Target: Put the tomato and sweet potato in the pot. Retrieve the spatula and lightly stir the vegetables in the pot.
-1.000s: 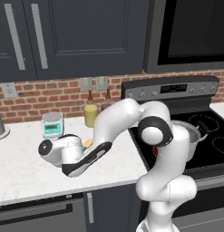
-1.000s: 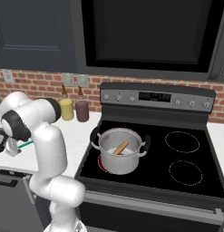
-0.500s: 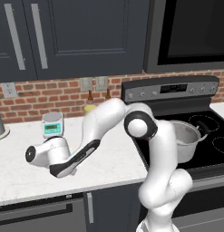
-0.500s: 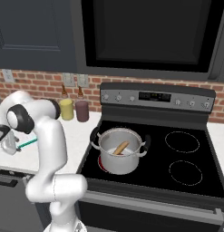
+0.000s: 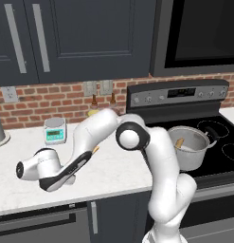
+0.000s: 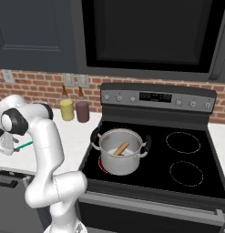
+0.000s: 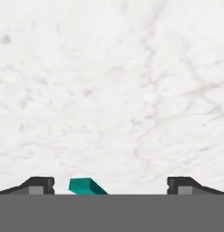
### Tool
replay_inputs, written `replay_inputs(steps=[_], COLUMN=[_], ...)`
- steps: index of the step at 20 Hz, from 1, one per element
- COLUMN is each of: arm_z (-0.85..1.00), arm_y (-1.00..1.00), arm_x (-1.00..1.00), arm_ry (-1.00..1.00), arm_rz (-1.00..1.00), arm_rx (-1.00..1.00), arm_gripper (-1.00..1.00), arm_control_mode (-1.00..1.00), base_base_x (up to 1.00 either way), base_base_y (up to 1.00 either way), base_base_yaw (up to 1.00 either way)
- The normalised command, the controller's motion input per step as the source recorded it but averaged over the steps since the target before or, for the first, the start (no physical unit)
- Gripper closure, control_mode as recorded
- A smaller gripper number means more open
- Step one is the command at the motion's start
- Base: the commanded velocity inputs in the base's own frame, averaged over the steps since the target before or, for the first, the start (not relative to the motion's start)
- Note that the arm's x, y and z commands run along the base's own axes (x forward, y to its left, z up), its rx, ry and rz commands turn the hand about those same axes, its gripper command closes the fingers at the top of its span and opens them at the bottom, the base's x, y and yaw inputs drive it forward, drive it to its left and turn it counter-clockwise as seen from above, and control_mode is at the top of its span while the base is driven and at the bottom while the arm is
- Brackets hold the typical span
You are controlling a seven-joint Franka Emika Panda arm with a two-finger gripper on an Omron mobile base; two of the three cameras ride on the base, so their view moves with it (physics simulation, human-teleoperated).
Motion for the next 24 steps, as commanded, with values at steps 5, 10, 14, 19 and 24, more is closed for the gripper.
replay_inputs(steps=[5, 10, 14, 19, 24], arm_z=[-0.22, -0.11, -0.11, -0.14, -0.15], arm_y=[-0.43, -0.37, -0.21, -0.07, -0.11], arm_x=[-0.01, 0.03, 0.05, 0.11, 0.2], arm_ry=[-0.1, -0.12, -0.12, -0.1, -0.04], arm_rz=[0.04, 0.11, 0.17, 0.18, 0.11], arm_rx=[-0.04, 0.0, 0.04, 0.06, 0.06], arm_gripper=[-1.0, -1.0, -1.0, -1.0, -1.0], arm_control_mode=[-1.0, -1.0, -1.0, -1.0, -1.0], base_base_x=[0.0, 0.0, 0.0, 0.0, 0.0], base_base_y=[0.0, 0.0, 0.0, 0.0, 0.0], base_base_yaw=[0.0, 0.0, 0.0, 0.0, 0.0])
